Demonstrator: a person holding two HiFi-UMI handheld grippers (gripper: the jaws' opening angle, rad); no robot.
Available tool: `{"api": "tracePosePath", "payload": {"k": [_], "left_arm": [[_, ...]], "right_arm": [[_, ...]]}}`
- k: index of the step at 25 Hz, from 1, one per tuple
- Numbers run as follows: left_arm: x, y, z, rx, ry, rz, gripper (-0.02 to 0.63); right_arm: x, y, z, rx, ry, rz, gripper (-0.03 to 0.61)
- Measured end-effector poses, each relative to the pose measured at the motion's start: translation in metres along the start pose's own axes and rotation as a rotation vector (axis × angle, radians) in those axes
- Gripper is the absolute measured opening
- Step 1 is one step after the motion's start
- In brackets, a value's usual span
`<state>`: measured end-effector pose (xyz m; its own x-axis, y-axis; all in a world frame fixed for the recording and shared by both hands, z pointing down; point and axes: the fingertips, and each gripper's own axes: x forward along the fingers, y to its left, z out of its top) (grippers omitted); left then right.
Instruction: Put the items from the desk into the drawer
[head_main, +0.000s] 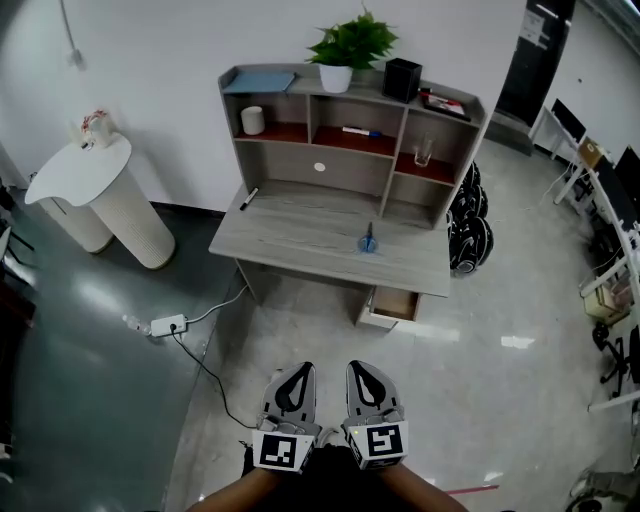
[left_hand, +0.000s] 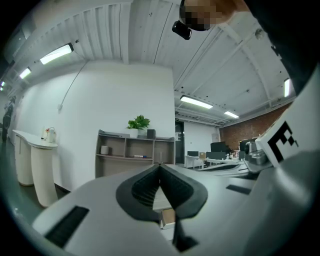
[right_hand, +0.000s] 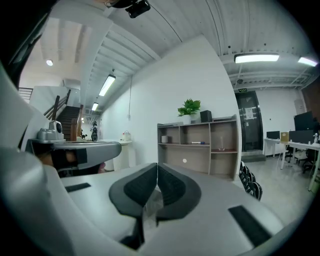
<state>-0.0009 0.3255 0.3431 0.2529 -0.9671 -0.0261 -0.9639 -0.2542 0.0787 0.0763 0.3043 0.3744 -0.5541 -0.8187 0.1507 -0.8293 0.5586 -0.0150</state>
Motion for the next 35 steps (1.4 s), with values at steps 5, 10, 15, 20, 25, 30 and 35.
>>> {"api": "tracePosePath", "payload": {"k": [5, 10, 15, 20, 25, 30, 35], "left_arm": [[0.031, 0.038, -0.012, -0.005, 0.033, 0.003, 0.012], [0.069, 0.075, -0.013, -0.031, 0.051, -0.005, 0.012], [0.099, 0.131, -0.021, -0.039, 0.098, -0.007, 0.012], [0.130, 0.179, -0.007, -0.045, 0.087, -0.026, 0.012], [0.150, 0.226, 0.005, -0.061, 0.049, -0.058, 0.012], [0.163, 0.277, 0.006, -0.071, 0.064, -0.048, 0.012], [0.170, 0.327, -0.004, -0.072, 0.077, -0.021, 0.011]], "right_arm": [[0.042, 0.002, 0.001, 0.011, 0.003, 0.016, 0.020], [0.098, 0.006, 0.009, -0.045, 0.029, 0.027, 0.020], [0.148, 0.011, 0.012, -0.033, 0.069, 0.008, 0.020], [0.204, 0.024, 0.018, -0.030, 0.092, 0.018, 0.020], [0.258, 0.047, 0.023, -0.044, 0.112, 0.044, 0.020], [0.309, 0.071, 0.028, -0.045, 0.146, 0.094, 0.018], [0.346, 0.088, 0.027, -0.065, 0.170, 0.107, 0.018]]}}
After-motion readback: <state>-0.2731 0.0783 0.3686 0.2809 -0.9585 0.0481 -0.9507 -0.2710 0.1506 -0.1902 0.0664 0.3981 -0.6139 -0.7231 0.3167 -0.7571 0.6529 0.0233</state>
